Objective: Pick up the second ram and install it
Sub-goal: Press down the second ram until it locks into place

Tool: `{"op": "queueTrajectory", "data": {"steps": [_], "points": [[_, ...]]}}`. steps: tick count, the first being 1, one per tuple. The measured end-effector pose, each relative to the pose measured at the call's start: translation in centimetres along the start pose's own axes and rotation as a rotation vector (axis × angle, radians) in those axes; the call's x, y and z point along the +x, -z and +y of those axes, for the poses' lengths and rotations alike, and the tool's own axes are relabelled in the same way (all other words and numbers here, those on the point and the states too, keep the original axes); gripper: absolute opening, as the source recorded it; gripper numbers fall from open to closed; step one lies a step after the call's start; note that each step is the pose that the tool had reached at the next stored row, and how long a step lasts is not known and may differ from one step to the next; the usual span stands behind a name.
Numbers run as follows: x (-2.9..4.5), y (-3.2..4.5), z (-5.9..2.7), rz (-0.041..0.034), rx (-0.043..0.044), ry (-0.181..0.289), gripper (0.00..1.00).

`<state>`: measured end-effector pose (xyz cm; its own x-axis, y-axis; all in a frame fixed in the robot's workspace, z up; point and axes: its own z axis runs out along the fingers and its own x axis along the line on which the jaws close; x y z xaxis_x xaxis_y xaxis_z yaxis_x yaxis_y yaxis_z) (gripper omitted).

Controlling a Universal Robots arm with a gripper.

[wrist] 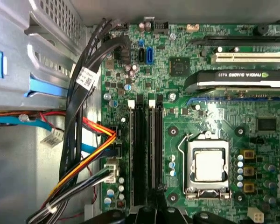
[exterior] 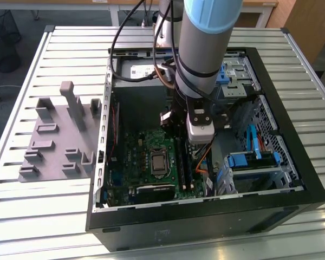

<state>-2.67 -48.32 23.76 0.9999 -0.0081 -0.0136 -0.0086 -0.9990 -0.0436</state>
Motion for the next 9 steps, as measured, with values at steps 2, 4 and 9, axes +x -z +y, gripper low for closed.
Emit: {"op": "queueTrajectory", "data": {"steps": [2, 4, 9], "points": [[0.00, 0.00, -0.10, 0.0000, 0.0001, 0.000, 0.11], [-0.01, -0.01, -0.34, 0.0000, 0.0002, 0.000, 0.11], [-0.01, -0.09, -0.98, -0.0001, 0.0018, 0.000, 0.11]]}}
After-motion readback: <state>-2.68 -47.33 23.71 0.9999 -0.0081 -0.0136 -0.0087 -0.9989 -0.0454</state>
